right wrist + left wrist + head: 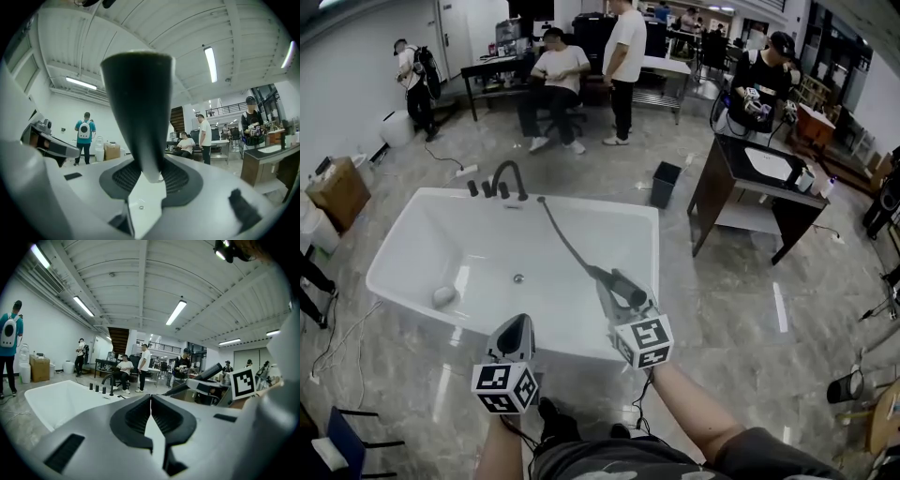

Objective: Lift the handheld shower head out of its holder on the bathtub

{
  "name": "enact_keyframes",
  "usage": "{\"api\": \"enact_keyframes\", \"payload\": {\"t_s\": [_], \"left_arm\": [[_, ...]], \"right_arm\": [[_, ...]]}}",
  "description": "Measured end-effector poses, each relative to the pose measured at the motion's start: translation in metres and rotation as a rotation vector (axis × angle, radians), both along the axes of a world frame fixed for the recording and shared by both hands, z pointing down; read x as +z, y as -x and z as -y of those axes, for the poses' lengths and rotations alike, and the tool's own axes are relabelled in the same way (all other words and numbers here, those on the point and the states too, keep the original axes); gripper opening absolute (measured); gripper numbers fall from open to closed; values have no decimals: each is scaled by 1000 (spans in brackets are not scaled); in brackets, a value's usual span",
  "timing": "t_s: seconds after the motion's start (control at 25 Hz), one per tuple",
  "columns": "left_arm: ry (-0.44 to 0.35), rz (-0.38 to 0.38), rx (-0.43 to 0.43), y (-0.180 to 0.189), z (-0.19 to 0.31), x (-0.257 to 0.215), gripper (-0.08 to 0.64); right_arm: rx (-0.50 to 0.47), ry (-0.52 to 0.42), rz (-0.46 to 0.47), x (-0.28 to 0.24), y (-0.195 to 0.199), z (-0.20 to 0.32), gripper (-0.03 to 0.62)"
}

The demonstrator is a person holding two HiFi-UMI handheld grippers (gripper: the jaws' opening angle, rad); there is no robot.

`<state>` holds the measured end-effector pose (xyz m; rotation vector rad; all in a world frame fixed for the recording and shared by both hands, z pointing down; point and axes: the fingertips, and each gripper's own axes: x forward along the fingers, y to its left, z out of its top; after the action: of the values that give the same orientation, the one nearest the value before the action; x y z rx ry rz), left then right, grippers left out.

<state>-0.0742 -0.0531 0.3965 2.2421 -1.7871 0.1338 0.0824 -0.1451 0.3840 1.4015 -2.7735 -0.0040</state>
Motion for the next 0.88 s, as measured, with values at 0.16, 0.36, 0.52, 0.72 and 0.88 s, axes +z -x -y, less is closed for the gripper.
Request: {"api": "enact_keyframes", "payload": {"t_s": [0.16,0.36,0.52,0.72,0.88], "left_arm": [[3,-5,-13,-26,-19,5,15],[10,-11,-15,-61,-41,12,15],[12,-15,-11,-80,-54,12,15],[13,-18,-11,-101,-74,15,15],[15,-9,-1,-105,-87,19,15]], "right_arm": [[-12,1,-2,4,-28,-23,141],[-16,8,6,8,-68,-50,141],[-5,14,25,7,-93,-70,141],[-2,-5,33,3,-124,-97,141],[-11,-1,9,10,-130,-116,141]]}}
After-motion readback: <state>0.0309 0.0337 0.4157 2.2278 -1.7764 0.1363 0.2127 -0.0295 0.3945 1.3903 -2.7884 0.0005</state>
